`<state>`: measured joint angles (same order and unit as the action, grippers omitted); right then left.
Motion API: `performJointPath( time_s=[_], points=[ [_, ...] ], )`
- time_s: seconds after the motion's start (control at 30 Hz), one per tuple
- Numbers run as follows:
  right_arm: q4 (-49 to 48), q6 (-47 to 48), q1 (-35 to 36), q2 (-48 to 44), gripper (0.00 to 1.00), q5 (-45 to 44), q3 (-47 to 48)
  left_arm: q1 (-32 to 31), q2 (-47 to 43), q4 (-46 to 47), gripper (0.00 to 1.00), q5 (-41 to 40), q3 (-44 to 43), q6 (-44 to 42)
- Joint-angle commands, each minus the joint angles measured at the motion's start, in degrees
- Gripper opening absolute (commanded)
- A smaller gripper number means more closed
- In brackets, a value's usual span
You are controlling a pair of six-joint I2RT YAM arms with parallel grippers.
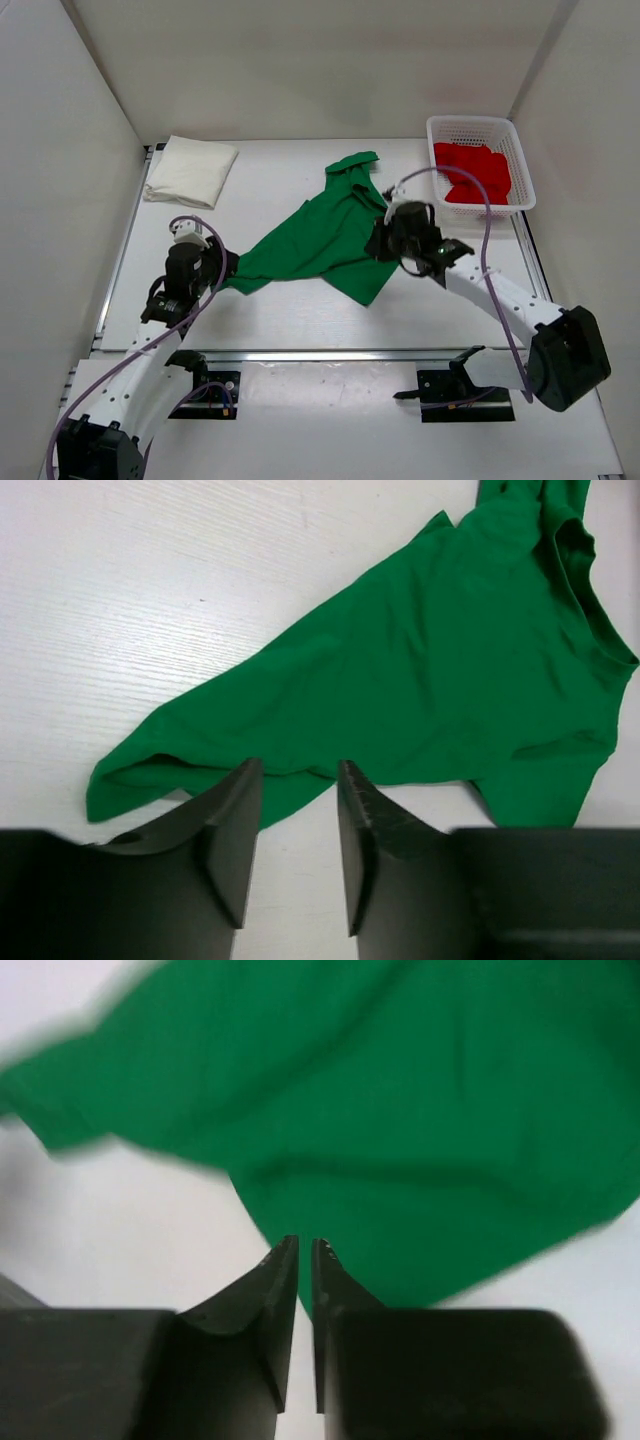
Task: Fold and stack the t-shirts
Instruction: Flatten out the tshirt
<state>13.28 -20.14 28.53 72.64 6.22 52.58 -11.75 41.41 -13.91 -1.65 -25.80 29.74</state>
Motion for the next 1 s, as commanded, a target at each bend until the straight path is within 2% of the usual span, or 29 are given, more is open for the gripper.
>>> performJointPath(
  time_s=[0.0,0.03,0.1,0.13,0.23,0.37,0.4,0.43,0.5,0.53,0.6,0.63,0.7,0.77,0.83,0.93,0.97],
  points=[
    [-4.04,-4.63,2.84,-3.19,0.11,-2.27,-11.51,0.41,0.51,3.88,0.49,1.12,0.66,1.63],
    [-4.14,-5.43,3.71,-4.16,0.14,-2.18,-14.84,0.85,1.56,5.11,0.55,1.38,0.75,1.99],
    [-3.44,-6.49,4.86,-6.89,0.29,-3.22,-19.33,1.55,3.50,5.65,0.87,3.40,0.05,3.13],
    [-3.09,-7.62,5.65,-7.51,0.31,-3.49,-21.09,1.99,4.72,6.09,0.99,4.28,-0.04,3.40],
    [-3.08,-9.21,6.97,-7.69,0.41,-2.96,-25.40,4.35,6.93,7.93,0.99,6.47,0.57,5.23],
    [-6.24,-10.88,10.49,-5.32,0.46,-3.40,-27.62,7.61,9.47,11.27,0.98,10.25,1.37,6.73],
    [-6.94,-11.06,11.10,-5.14,0.48,-3.58,-27.18,7.70,10.44,11.28,0.98,9.13,1.28,6.74],
    [-7.12,-10.89,11.45,-4.79,0.49,-3.49,-26.92,7.36,11.23,11.45,0.85,8.86,1.11,6.91],
    [-8.27,-10.80,11.54,-3.48,0.50,-3.93,-26.22,7.53,12.37,11.89,0.66,6.59,1.19,6.56],
    [-7.49,-10.36,11.89,-2.95,0.50,-4.37,-25.69,6.83,13.77,10.93,0.61,3.79,0.67,6.39],
    [-7.65,-9.65,11.37,-0.67,0.44,-6.03,-25.24,4.99,15.72,9.69,0.65,-0.78,-0.47,5.86],
    [-6.96,-9.39,11.46,-0.66,0.43,-6.04,-25.24,4.28,16.50,9.69,0.71,-5.42,-0.48,5.42],
    [-6.69,-9.04,10.67,0.66,0.41,-8.76,-25.33,1.56,17.91,10.04,0.81,-8.70,-0.57,5.16],
    [-7.03,-8.34,10.31,0.75,0.37,-8.85,-25.42,2.07,19.23,10.14,0.84,-8.81,-0.30,5.59],
    [-8.08,-7.90,9.44,1.01,0.28,-7.98,-25.59,5.40,20.20,12.14,0.85,-6.71,0.83,5.60],
    [-8.62,-8.07,8.82,0.66,0.10,-7.62,-25.68,7.79,21.08,12.33,0.87,-3.54,0.76,7.44],
    [-8.88,-7.98,8.56,-0.04,0.08,-7.89,-25.86,7.97,20.91,11.37,0.86,-3.10,0.67,7.62]
  ],
)
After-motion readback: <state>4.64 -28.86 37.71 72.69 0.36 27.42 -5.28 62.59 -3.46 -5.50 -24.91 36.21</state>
